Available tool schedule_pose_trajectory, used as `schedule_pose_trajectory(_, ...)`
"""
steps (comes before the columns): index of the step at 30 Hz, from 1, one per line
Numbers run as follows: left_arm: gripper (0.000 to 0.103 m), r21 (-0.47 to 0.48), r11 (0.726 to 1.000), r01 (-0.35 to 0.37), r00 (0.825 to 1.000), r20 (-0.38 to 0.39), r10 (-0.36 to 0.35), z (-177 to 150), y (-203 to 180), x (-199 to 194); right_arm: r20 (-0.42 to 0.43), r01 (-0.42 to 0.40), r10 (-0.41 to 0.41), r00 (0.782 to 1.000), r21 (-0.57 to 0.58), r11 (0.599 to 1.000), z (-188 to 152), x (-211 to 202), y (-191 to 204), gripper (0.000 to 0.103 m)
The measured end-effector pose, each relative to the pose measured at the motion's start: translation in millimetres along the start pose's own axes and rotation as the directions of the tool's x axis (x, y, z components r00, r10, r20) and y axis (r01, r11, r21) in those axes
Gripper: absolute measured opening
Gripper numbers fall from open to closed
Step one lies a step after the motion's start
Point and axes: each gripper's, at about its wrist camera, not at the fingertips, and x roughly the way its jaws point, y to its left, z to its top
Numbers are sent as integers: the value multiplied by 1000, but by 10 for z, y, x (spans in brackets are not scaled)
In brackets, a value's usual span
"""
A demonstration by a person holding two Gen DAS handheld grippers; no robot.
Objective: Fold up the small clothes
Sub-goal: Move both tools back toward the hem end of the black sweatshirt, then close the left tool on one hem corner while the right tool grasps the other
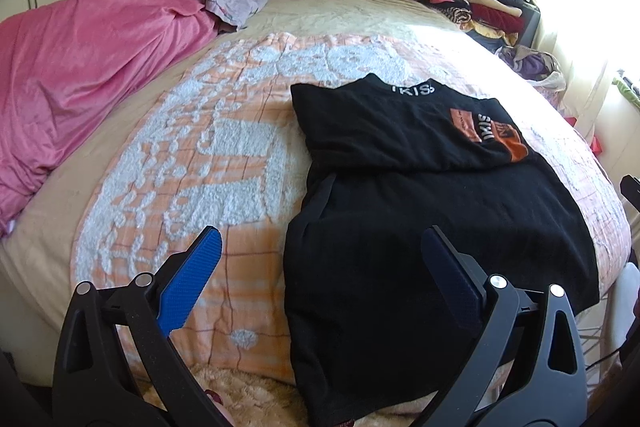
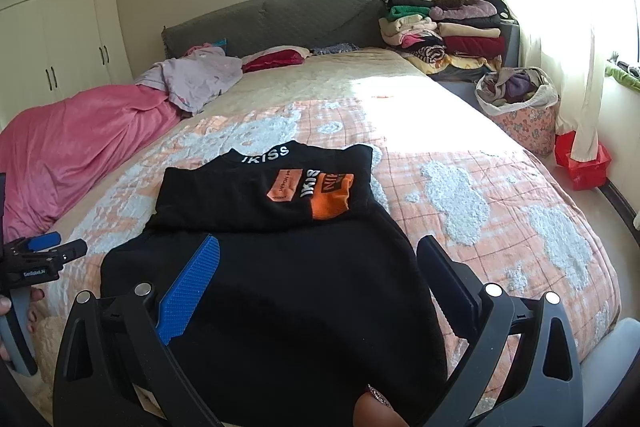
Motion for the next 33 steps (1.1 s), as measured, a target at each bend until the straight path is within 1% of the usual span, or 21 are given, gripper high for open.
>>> schedule_pose_trajectory(4, 93, 11, 1000, -21, 1000, -18, 21, -87, 9, 22, -17, 12, -12, 1000, 1, 1000, -62, 18, -71, 98)
schedule_pose_trajectory(16, 93, -6, 1000, -25, 995, -97, 24, -332, 112, 162, -88, 34, -33, 996, 10, 999, -319, 106, -256, 98)
schedule_pose_trajectory(20, 93, -31, 999, -11, 991, -131, 6, -433, 195, 195, -108, 44, -42, 993, 7, 999, -395, 122, -294, 98)
schedule_pose_trajectory(23, 93, -55, 998, 18, 987, -158, -26, -508, 251, 222, -121, 40, -37, 992, 18, 999, -451, 129, -329, 98)
schedule_pose_trajectory(28, 93, -90, 994, 56, 974, -213, -74, -633, 308, 315, -153, 42, -37, 988, 27, 999, -547, 166, -390, 98)
schedule_pose_trajectory(31, 93, -101, 992, 71, 969, -230, -93, -683, 309, 359, -175, 45, -39, 984, 28, 999, -600, 184, -424, 98)
schedule_pose_trajectory(33, 93, -100, 992, 71, 967, -236, -93, -699, 302, 379, -192, 41, -33, 981, 37, 998, -638, 194, -462, 98)
